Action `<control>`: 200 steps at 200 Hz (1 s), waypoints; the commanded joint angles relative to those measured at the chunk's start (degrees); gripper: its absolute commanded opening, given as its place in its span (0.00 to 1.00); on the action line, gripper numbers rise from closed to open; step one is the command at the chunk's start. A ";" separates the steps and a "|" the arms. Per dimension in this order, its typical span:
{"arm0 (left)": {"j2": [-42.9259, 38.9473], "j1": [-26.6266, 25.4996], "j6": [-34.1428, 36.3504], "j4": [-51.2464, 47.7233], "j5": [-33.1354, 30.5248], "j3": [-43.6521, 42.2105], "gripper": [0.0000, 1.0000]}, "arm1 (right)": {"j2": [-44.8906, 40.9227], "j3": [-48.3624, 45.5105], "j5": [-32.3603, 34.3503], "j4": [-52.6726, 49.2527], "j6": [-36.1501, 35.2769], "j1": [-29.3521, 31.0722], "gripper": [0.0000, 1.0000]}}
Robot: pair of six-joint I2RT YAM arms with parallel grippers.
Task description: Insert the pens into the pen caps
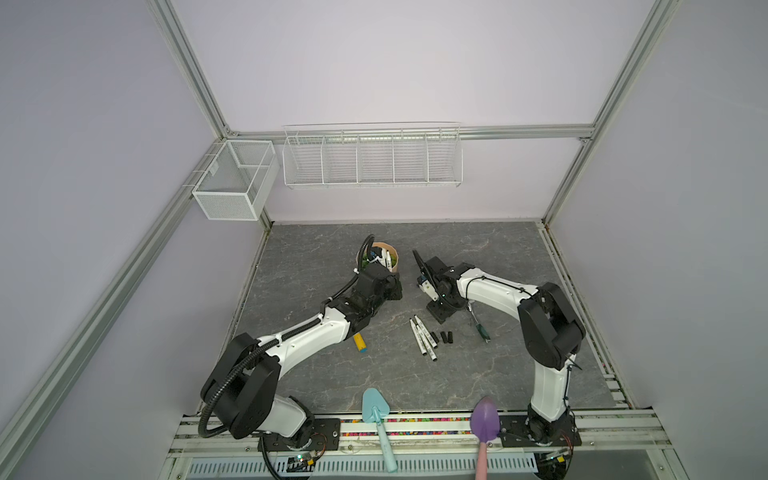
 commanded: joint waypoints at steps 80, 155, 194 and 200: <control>-0.68 0.30 0.61 2.04 0.75 -0.29 0.00 | 0.31 2.84 -7.17 -3.30 25.05 -3.22 0.61; -1.56 0.30 1.98 1.74 0.92 -0.70 0.00 | 4.94 3.95 -4.68 -4.71 26.42 -3.41 0.59; -1.27 0.30 1.71 1.86 1.43 -0.86 0.00 | 5.34 2.74 -2.31 -4.42 26.03 -3.42 0.59; -1.28 0.30 1.70 1.95 1.51 -0.88 0.00 | 5.28 2.31 -2.23 -4.42 25.96 -3.48 0.59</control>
